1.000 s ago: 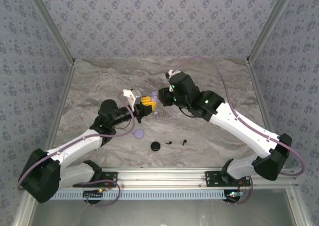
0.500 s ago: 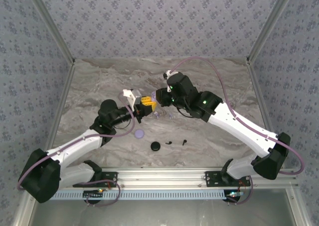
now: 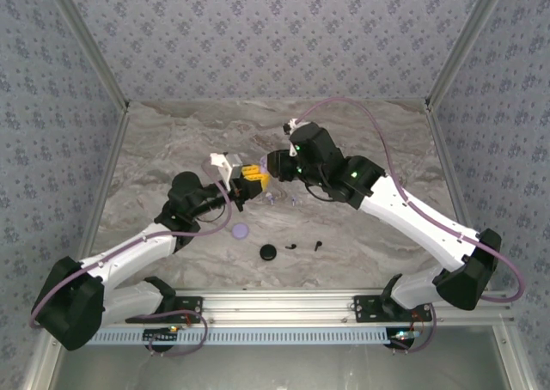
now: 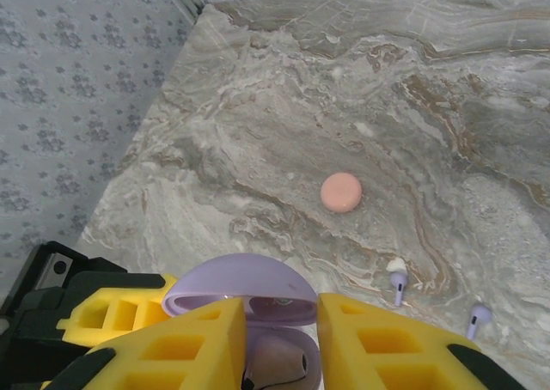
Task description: Insert the wireless bluetooth earbuds into the charging case
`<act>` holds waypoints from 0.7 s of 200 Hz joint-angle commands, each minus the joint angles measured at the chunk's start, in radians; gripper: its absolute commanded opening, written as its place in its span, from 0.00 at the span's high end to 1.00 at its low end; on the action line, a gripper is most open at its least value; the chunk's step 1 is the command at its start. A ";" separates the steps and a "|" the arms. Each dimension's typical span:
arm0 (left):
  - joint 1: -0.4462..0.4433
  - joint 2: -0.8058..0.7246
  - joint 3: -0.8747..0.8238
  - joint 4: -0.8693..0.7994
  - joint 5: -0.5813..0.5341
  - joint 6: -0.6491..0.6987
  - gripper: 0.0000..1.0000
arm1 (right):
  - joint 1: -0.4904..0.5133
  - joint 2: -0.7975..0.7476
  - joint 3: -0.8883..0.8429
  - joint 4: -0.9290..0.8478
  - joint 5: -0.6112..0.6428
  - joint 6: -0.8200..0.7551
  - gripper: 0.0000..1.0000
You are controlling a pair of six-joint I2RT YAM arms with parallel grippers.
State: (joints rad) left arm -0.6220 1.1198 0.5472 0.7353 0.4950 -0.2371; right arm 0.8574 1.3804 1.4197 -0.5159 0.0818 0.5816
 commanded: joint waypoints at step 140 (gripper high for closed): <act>-0.005 -0.083 0.036 0.029 0.032 -0.010 1.00 | -0.233 -0.103 -0.133 0.262 -0.648 -0.067 0.00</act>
State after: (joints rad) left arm -0.6224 1.0573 0.5472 0.7570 0.5079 -0.2481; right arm 0.6224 1.2415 1.3045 -0.3256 -0.4068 0.5072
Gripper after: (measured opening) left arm 0.155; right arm 0.998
